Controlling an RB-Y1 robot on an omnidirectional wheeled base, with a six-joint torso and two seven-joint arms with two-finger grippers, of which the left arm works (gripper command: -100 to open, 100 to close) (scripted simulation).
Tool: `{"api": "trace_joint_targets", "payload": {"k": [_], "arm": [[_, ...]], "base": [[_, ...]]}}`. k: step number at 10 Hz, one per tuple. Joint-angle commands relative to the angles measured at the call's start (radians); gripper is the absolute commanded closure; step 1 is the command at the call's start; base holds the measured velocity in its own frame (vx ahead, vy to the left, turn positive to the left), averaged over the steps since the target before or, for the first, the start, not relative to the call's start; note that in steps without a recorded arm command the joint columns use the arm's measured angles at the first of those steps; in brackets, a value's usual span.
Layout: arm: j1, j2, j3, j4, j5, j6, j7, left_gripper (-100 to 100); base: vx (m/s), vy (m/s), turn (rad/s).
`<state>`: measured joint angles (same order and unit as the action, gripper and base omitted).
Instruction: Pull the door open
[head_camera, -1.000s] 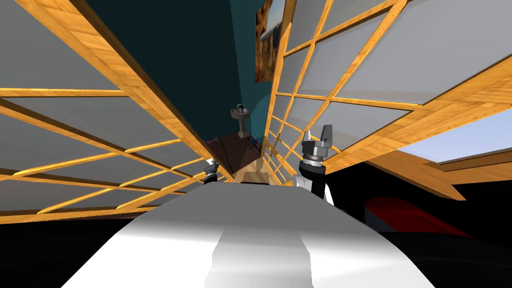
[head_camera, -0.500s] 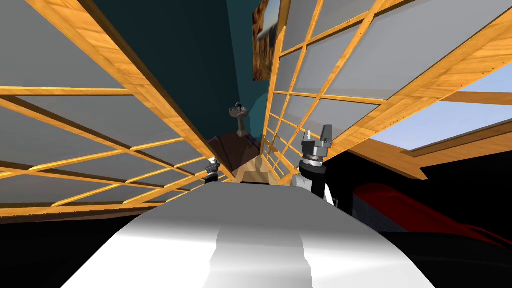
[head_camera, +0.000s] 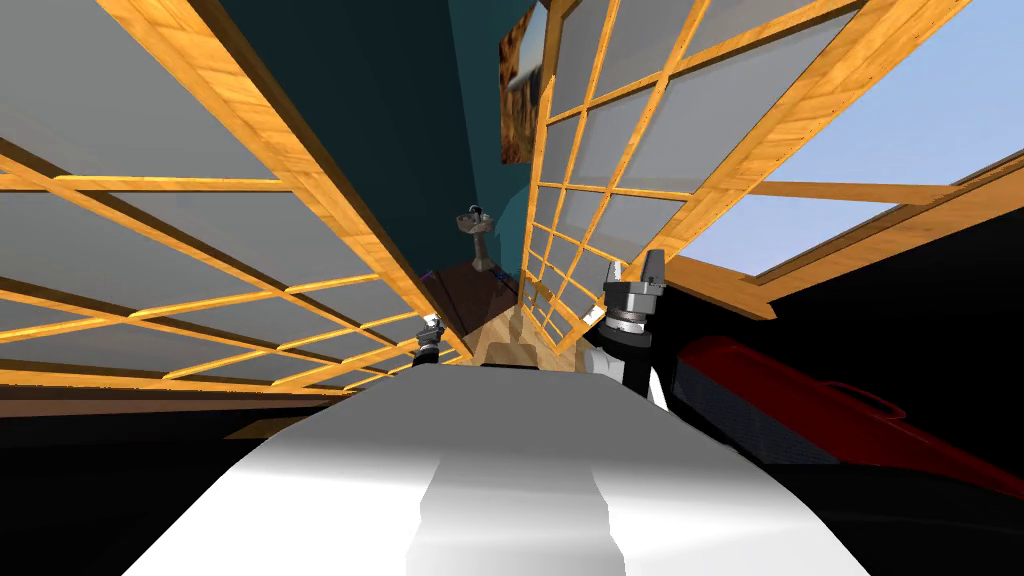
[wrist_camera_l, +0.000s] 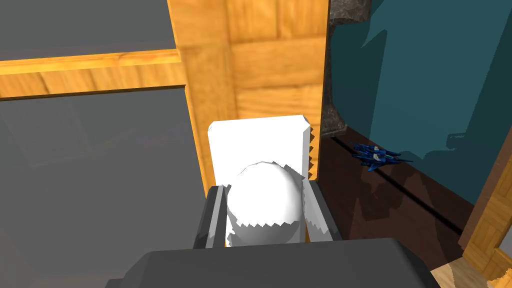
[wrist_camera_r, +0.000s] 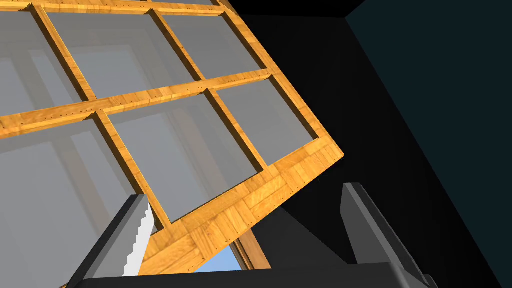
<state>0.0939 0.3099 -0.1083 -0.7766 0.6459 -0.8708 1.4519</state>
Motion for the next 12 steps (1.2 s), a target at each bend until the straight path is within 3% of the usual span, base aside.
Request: {"api": "trace_joint_targets", "payload": {"k": [1, 8, 9, 12], "arm": [[0.0, 0.0, 0.0, 0.0, 0.0, 0.0, 0.0, 100], [0.042, 0.053, -0.101, -0.037, -0.05, -0.025, 0.082, 100], [0.038, 0.05, -0.093, -0.032, -0.046, -0.02, 0.076, 100], [0.067, 0.078, -0.138, -0.046, -0.069, -0.045, 0.116, 100]], "base": [[-0.12, 0.007, -0.037], [-0.239, 0.01, -0.091], [-0.116, 0.008, -0.03], [-0.204, 0.022, -0.107]]}}
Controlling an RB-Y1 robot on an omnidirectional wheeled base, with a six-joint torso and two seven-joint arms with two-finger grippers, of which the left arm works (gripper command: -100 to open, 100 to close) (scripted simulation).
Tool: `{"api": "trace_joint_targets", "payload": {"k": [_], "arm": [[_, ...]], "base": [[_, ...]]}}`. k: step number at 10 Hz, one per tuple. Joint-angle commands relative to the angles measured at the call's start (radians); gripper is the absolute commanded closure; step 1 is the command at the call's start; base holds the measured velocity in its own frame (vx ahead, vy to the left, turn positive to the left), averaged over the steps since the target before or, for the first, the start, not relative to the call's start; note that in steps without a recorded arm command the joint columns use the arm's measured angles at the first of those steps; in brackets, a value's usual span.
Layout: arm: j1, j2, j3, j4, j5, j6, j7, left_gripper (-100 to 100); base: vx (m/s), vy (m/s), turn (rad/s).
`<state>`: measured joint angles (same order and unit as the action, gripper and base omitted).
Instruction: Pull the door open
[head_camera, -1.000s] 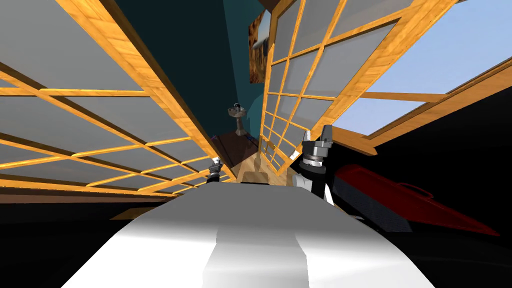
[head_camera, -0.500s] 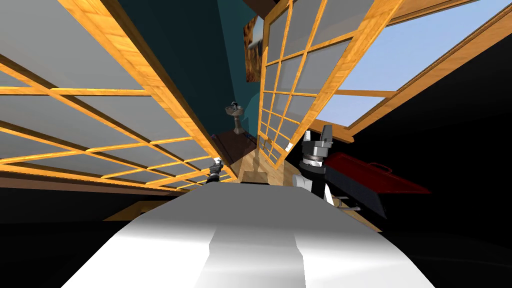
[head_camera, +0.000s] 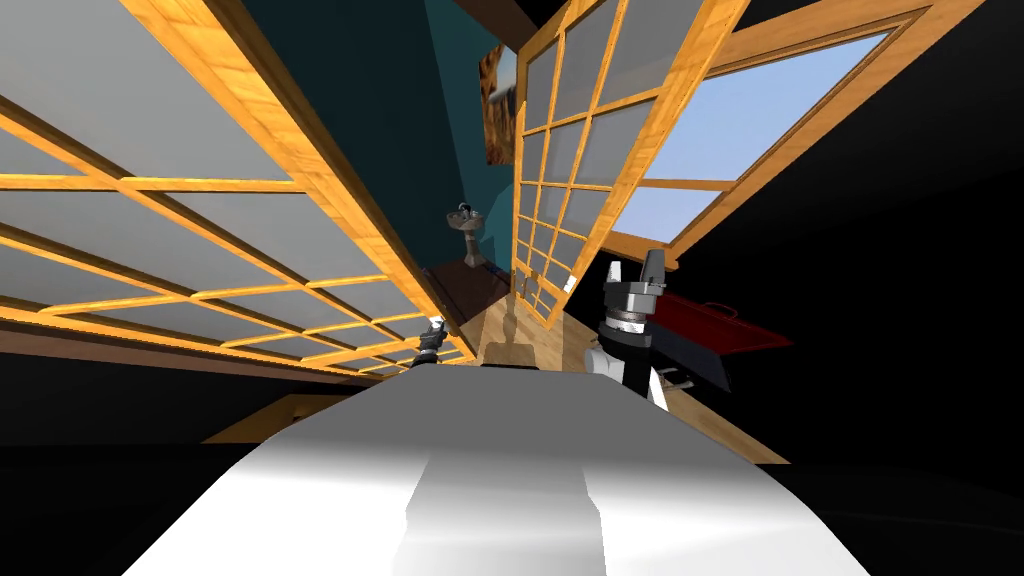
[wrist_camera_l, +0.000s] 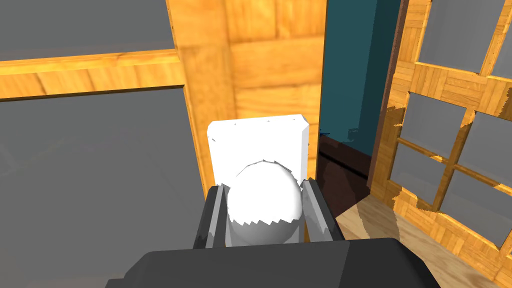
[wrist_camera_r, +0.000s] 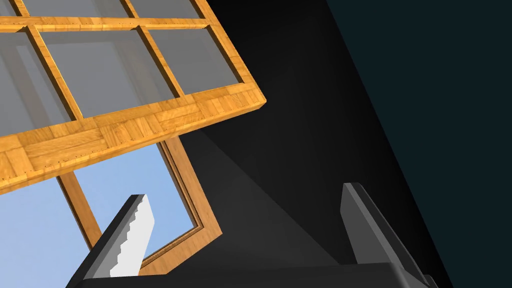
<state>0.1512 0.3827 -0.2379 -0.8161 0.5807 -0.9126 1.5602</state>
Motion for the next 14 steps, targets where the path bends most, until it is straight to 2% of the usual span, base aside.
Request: {"api": "trace_joint_targets", "payload": {"k": [1, 5, 6, 7, 8, 14], "arm": [[0.021, 0.019, -0.025, -0.013, -0.013, -0.016, 0.024, 100], [0.048, 0.052, -0.067, -0.028, -0.036, -0.045, 0.065, 100], [0.045, 0.047, -0.061, -0.025, -0.033, -0.036, 0.058, 100], [0.058, 0.059, -0.08, -0.02, -0.042, -0.056, 0.077, 100], [0.06, 0.062, -0.084, -0.019, -0.044, -0.061, 0.081, 100], [0.093, 0.111, -0.134, -0.011, -0.072, -0.134, 0.14, 100]], "base": [[-0.233, 0.022, -0.107], [-0.238, 0.019, -0.079], [-0.087, 0.02, -0.018], [-0.151, 0.0, -0.126], [-0.197, 0.032, -0.12], [-0.19, 0.043, -0.111]]}}
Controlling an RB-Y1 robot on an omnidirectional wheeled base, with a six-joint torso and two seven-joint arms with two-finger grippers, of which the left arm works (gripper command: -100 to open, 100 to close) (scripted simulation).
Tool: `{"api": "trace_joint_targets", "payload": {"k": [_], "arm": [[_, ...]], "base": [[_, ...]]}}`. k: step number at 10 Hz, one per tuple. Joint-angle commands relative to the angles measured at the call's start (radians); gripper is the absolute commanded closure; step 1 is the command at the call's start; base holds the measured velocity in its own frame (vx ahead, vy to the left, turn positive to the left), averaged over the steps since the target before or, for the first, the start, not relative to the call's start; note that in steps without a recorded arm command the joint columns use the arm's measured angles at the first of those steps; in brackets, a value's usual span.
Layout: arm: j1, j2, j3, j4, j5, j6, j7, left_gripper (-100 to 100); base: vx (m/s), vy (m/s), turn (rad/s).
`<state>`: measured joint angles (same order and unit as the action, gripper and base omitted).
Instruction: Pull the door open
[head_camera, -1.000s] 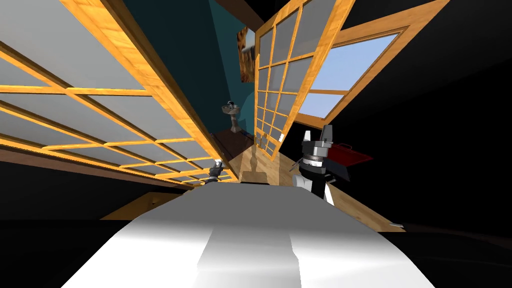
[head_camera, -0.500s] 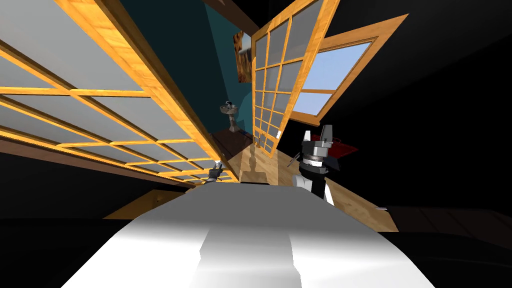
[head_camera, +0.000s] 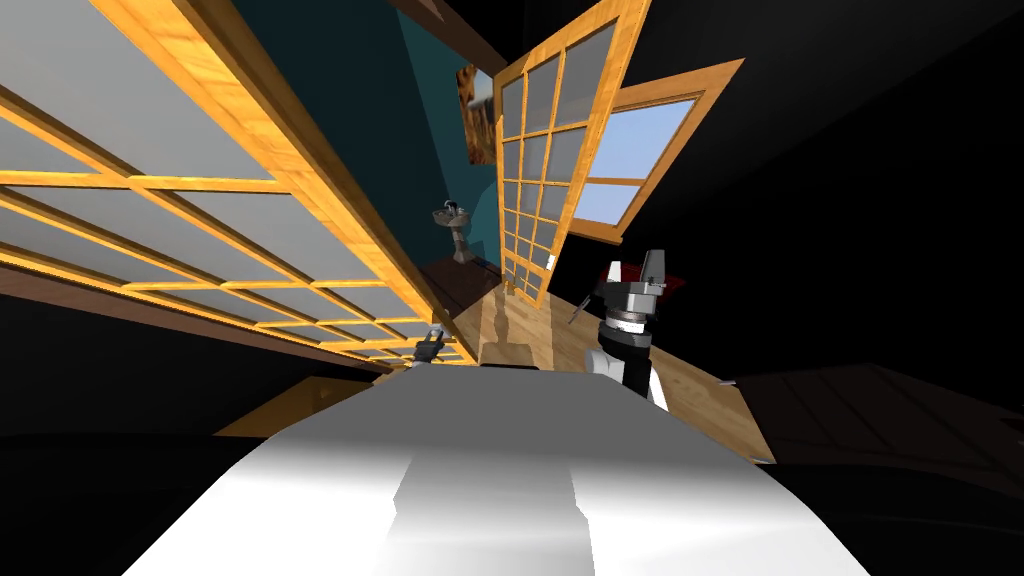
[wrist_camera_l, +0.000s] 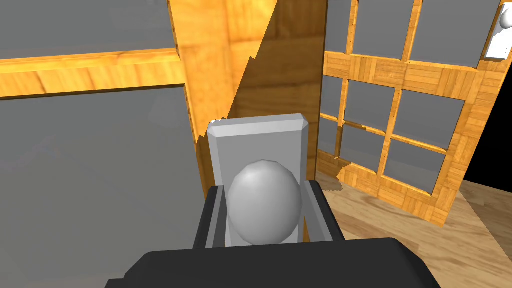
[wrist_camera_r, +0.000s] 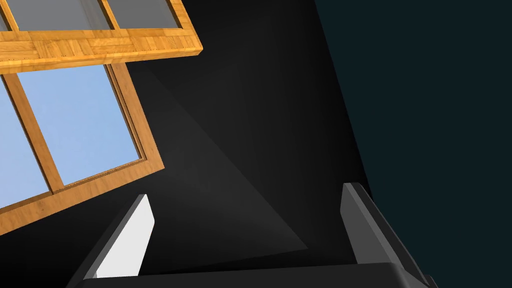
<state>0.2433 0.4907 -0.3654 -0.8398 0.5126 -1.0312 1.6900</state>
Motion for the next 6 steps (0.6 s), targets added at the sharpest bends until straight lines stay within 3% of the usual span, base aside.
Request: {"api": "trace_joint_targets", "payload": {"k": [1, 2, 6], "arm": [[0.006, 0.011, -0.015, 0.014, -0.008, -0.027, 0.02, 100], [0.005, 0.01, -0.007, 0.002, -0.004, -0.011, 0.011, 100], [0.008, 0.002, -0.03, -0.027, -0.057, -0.001, 0.016, 100]], "base": [[-0.236, 0.014, -0.098], [-0.107, 0.008, -0.017], [-0.192, 0.044, -0.021]]}}
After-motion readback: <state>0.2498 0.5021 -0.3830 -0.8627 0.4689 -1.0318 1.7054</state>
